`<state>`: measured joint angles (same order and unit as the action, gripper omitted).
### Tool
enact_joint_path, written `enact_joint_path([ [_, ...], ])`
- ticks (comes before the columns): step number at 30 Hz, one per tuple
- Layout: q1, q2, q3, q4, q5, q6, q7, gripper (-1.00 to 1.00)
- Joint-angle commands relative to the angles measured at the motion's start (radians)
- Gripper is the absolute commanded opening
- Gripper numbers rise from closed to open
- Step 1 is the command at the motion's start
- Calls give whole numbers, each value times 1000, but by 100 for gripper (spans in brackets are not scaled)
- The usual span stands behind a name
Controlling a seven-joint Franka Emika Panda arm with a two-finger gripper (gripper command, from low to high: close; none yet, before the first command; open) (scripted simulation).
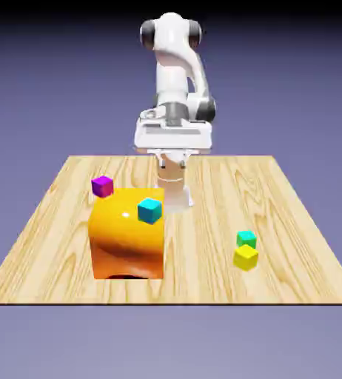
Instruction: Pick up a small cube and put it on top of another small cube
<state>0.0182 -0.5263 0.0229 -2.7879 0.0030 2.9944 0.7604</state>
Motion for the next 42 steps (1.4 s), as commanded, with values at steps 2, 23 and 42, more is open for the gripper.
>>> enact_joint_path([
  [2,10,73,38,37,5,-71,32,0],
  [23,117,834,436,421,57,-812,369,0],
  [42,-31,746,369,518,164,-1012,424,-100],
])
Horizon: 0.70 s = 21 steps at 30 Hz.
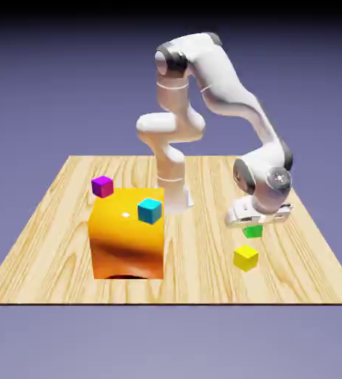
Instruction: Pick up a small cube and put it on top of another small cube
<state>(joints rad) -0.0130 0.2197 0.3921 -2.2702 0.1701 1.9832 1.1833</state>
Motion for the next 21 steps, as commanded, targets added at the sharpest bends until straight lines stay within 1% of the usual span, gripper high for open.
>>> enact_joint_path([
  [1,-35,-30,-36,21,19,-43,19,-100],
  [9,-313,-270,-326,188,191,-383,162,-100],
  [10,-315,-274,-362,197,188,-399,183,-100],
  [13,-302,-268,-418,205,171,-410,217,-100],
  [18,-282,-265,-395,42,196,-242,194,-100],
  [19,-282,-265,-395,42,196,-242,194,100],
  [20,-282,-265,-395,42,196,-242,194,100],
  [21,-286,-266,-400,78,191,-279,199,100],
])
